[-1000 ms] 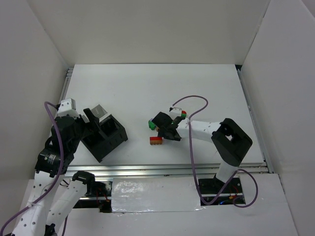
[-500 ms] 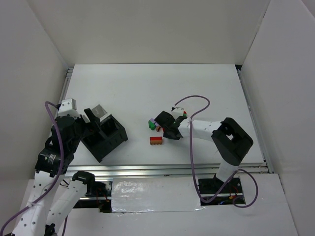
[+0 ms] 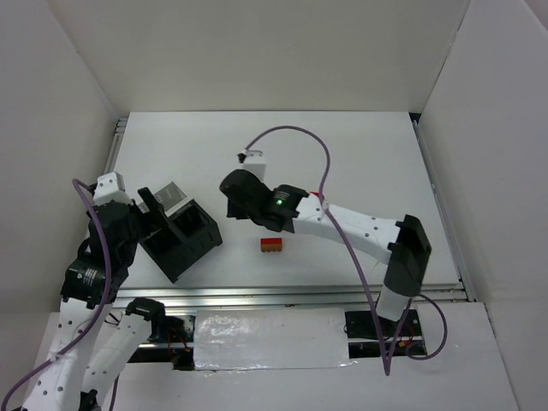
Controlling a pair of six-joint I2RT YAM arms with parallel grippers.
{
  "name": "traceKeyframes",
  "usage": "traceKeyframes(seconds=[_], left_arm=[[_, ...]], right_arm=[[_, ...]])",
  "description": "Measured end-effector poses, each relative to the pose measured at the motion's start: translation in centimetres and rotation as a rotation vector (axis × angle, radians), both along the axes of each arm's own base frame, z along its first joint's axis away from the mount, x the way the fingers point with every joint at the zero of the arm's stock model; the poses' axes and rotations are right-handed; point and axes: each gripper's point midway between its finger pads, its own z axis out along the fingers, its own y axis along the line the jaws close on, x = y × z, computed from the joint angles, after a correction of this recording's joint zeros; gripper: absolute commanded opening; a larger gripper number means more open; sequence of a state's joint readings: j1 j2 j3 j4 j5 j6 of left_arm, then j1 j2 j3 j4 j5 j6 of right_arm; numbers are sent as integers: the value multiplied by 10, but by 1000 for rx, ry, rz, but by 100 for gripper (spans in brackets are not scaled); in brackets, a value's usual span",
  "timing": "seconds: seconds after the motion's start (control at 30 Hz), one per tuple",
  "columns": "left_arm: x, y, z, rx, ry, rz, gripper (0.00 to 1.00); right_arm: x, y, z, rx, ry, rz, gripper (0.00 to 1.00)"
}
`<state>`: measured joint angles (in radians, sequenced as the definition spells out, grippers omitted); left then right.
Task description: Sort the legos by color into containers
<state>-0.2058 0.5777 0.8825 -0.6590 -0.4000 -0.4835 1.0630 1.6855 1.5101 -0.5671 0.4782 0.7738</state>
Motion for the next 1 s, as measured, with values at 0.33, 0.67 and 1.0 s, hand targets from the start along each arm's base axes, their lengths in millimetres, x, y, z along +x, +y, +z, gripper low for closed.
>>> traceKeyframes(seconds=[0.33, 0.67, 1.0], left_arm=[[-14, 28, 4, 10, -19, 158, 100], [-15, 31, 4, 16, -19, 176, 99], [-15, 32, 4, 17, -19, 180, 100]], right_arm=[[8, 113, -4, -57, -26, 197, 20], [-5, 126, -23, -96, 15, 282, 77], [-3, 115, -24, -118, 2, 260, 92]])
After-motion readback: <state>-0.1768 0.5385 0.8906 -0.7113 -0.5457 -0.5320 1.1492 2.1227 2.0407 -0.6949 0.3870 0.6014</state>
